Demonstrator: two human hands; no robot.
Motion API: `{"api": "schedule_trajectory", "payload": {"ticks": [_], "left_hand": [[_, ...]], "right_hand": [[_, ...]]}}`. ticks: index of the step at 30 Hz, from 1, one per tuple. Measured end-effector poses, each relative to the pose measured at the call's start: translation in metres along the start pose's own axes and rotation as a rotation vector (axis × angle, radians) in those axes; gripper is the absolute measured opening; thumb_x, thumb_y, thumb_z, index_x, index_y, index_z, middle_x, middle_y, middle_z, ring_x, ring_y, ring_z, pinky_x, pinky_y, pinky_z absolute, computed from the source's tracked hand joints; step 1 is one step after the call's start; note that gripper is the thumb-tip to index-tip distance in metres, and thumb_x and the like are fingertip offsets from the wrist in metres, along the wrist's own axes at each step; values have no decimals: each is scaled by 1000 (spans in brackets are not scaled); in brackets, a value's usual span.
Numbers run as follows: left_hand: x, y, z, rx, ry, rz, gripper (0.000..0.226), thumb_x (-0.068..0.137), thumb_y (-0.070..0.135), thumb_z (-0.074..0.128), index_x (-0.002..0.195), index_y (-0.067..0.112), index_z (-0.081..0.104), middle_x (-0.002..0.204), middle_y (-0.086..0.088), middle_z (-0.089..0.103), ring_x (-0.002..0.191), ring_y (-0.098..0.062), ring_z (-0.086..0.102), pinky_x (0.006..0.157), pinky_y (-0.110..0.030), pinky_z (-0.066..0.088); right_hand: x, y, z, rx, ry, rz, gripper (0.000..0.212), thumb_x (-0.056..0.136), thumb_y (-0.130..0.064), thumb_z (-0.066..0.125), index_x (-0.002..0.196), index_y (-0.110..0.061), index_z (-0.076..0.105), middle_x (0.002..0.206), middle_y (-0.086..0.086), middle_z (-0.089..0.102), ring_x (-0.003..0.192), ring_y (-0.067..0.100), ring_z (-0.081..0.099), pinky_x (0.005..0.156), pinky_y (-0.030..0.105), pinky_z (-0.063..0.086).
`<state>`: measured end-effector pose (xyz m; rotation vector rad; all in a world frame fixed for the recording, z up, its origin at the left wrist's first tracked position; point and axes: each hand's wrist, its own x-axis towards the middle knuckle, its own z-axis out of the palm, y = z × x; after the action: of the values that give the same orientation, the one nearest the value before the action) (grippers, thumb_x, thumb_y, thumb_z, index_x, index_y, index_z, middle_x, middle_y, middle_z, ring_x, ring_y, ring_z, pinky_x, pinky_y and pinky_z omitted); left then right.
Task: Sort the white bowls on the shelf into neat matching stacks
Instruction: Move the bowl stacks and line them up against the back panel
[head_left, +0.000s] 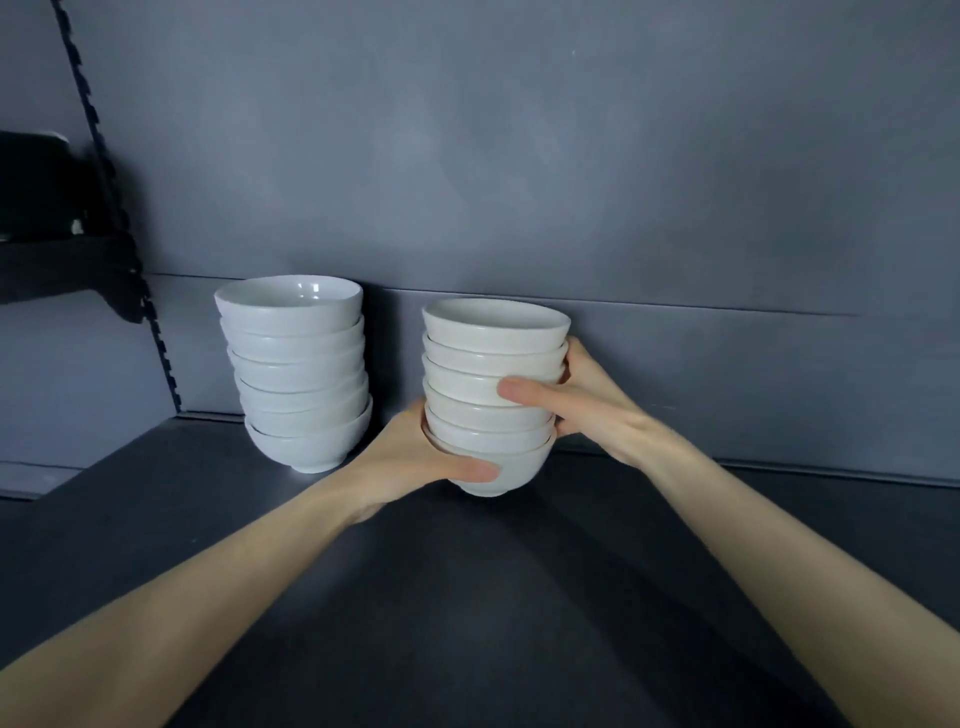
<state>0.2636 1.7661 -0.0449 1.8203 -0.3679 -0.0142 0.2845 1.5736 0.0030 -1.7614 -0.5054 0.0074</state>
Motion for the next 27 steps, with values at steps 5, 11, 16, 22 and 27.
{"api": "schedule_trajectory", "payload": {"ticks": [5, 11, 16, 22, 27], "left_hand": [[-7, -15, -25, -52, -86, 42, 66, 69, -7, 78, 112, 37, 54, 105, 22, 70, 100, 3, 65, 74, -12, 51], [-5, -25, -38, -93, -144, 67, 66, 69, -5, 78, 115, 36, 54, 114, 14, 69, 108, -3, 63, 84, -19, 53], [-6, -33, -44, -105, -134, 77, 67, 68, -6, 79, 113, 36, 53, 109, 20, 70, 104, 1, 64, 79, -14, 51], [-3, -51, -49, -104, 49, 42, 67, 58, 12, 90, 107, 36, 52, 109, 16, 66, 97, 6, 63, 74, -10, 50], [-3, -59, -45, -107, 114, 97, 64, 62, 7, 87, 113, 31, 55, 109, 17, 66, 102, 5, 62, 78, -9, 49]], "right_hand": [[-2, 0, 32, -37, 42, 2, 39, 78, -20, 76, 99, -41, 51, 101, -20, 65, 94, -2, 64, 81, 44, 58], [-5, -3, 48, -87, 123, 29, 40, 78, -21, 77, 101, -38, 49, 100, -20, 62, 91, -3, 62, 78, 38, 58], [0, 2, 55, -95, 139, 57, 66, 70, -29, 84, 122, -33, 45, 111, -20, 59, 100, -4, 60, 80, 33, 57], [9, 10, 62, -61, 177, 59, 80, 72, -20, 82, 133, -27, 31, 121, -17, 52, 108, -3, 53, 81, 20, 50], [10, 16, 57, -17, 123, 84, 84, 70, -26, 81, 139, -29, 32, 126, -16, 54, 116, 3, 55, 83, 27, 54]]}}
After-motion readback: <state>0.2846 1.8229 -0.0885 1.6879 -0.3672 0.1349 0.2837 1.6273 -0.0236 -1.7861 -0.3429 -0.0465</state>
